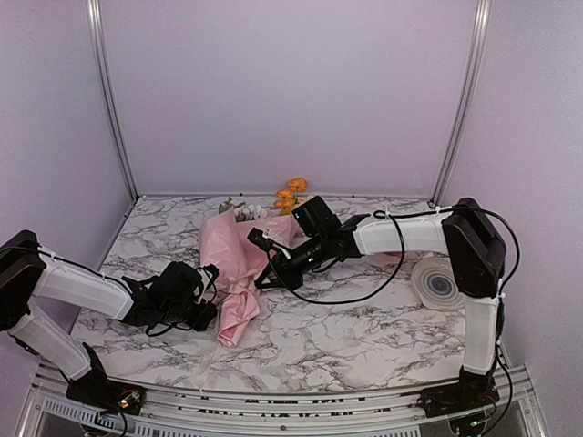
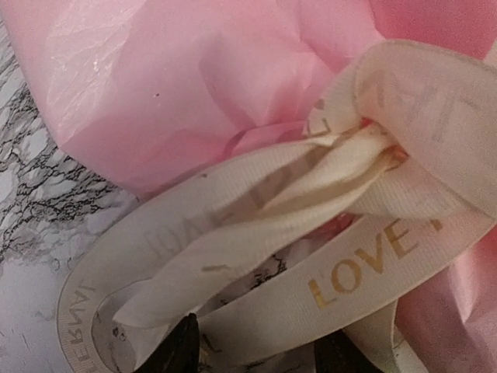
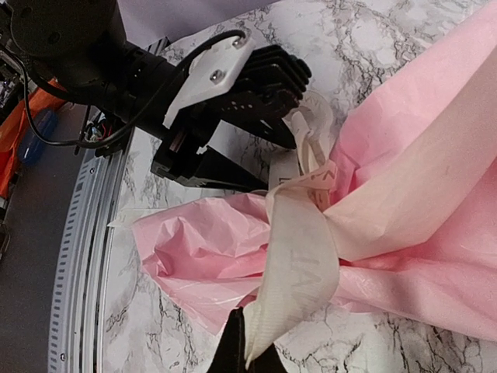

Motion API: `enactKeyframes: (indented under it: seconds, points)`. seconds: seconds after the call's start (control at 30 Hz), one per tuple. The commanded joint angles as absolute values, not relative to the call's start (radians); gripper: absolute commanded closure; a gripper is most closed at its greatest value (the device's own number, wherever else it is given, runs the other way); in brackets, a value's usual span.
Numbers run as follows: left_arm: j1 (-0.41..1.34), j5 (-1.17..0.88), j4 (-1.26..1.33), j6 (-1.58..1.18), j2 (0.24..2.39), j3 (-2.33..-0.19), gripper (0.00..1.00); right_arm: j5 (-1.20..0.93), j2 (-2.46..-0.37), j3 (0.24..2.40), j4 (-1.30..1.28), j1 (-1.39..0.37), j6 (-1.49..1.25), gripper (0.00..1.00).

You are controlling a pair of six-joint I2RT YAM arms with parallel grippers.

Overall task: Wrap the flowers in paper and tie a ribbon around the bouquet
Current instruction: Tie the half-tied ribbon around the folded bouquet.

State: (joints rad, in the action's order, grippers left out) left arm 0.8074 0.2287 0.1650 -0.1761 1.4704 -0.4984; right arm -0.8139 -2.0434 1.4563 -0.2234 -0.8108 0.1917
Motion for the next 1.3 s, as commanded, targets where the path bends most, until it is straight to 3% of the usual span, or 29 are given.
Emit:
enactKeyframes:
  seconds: [0.0, 0.07, 0.17, 0.37, 0.97, 1.27]
  points:
    - [0.816, 0.246, 0.221, -0.097, 1.48, -0.515, 0.49, -0.844, -2.051, 1.478, -0.23, -0.801, 0.201, 1.0]
    - [0.816, 0.256, 0.229, -0.09, 1.493, -0.523, 0.49, -0.845, -2.054, 1.479, -0.23, -0.8, 0.2, 1.0]
    - [0.816, 0.266, 0.229, -0.088, 1.507, -0.532, 0.58, -0.852, -2.054, 1.478, -0.225, -0.798, 0.195, 1.0]
    - [0.815, 0.27, 0.244, -0.093, 1.484, -0.512, 1.0, -0.86, -2.057, 1.477, -0.225, -0.794, 0.196, 1.0]
    - [0.833, 0.024, 0.086, -0.708, 1.182, -0.266, 1.0, -0.819, -2.134, 1.578, -0.215, -0.805, 0.116, 1.0]
    - [0.848, 0.014, 0.041, -0.78, 1.279, -0.257, 1.0, -0.702, -2.13, 1.56, -0.238, -0.809, 0.11, 1.0]
